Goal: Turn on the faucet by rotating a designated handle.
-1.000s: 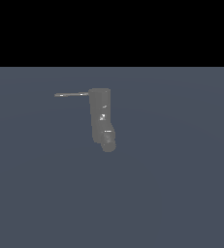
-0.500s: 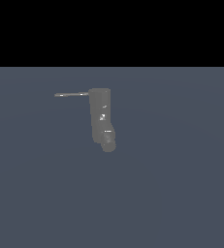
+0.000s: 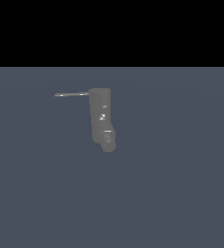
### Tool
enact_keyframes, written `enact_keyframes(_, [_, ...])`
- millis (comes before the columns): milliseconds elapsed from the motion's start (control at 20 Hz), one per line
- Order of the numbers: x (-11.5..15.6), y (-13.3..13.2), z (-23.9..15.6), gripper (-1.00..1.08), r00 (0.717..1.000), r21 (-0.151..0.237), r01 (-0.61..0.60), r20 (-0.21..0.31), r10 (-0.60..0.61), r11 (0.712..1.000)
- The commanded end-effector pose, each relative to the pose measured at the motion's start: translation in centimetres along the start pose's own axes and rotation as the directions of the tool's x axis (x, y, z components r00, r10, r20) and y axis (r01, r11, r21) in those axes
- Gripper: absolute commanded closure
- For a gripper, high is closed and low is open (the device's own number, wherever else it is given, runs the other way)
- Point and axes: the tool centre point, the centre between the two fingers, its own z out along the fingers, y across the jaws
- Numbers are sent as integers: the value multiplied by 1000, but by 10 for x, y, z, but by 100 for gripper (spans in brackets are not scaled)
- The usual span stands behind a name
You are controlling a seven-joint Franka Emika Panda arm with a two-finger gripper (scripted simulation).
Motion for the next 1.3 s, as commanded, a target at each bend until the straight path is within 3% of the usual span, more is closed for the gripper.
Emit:
enact_keyframes(0, [4,-14,11,108,999,0,-50,0,50,999])
enact_keyframes(600, [36,-75,63,108,961,-1,-278,0,278,961])
enact_keyframes(1250, [83,-128,115,108,870,-3,-493,-1,493,870])
